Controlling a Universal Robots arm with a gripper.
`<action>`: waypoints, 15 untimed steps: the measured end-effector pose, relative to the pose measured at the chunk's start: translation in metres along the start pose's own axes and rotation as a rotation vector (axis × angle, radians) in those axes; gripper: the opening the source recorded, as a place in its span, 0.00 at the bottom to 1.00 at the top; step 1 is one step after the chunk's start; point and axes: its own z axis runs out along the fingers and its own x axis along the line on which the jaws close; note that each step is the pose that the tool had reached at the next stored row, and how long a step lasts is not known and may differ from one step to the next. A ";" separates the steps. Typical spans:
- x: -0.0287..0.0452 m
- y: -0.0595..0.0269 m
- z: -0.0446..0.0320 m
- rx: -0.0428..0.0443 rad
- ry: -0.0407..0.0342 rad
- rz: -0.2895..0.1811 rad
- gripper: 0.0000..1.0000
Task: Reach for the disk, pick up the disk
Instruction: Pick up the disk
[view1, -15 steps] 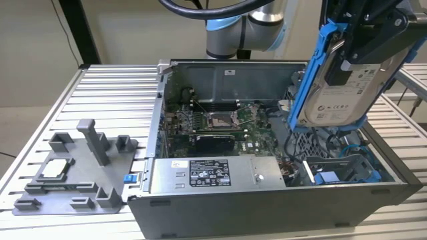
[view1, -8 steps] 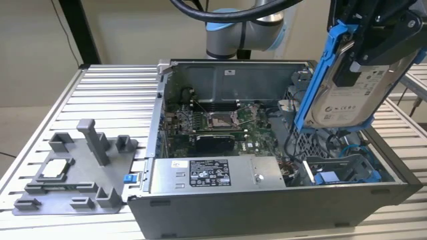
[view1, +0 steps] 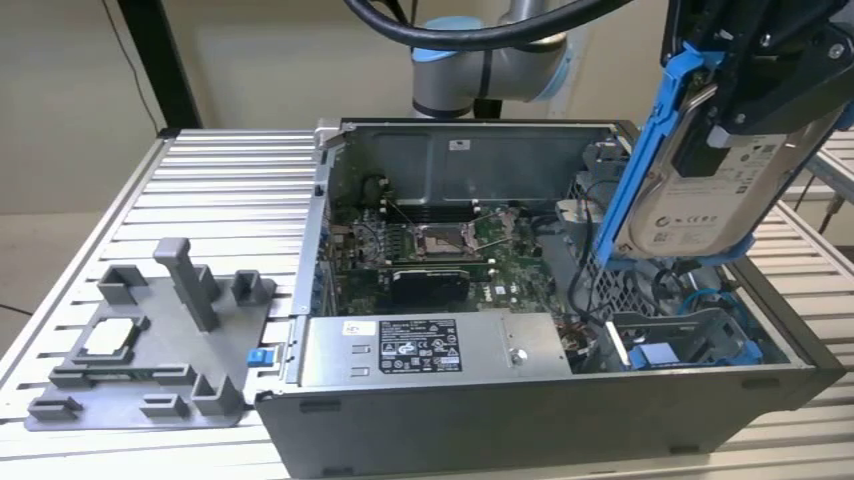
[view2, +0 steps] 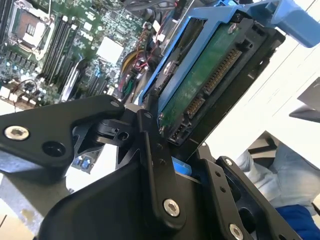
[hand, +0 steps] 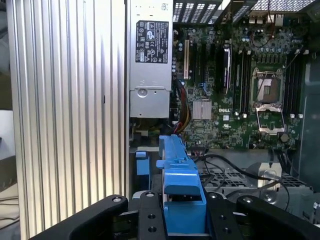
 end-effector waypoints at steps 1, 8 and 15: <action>0.0014 -0.0011 0.0001 0.0000 0.0000 0.000 0.00; 0.0040 -0.0129 0.0024 0.0001 -0.0001 0.002 0.00; 0.0059 -0.0254 0.0041 0.0001 0.0001 0.004 0.00</action>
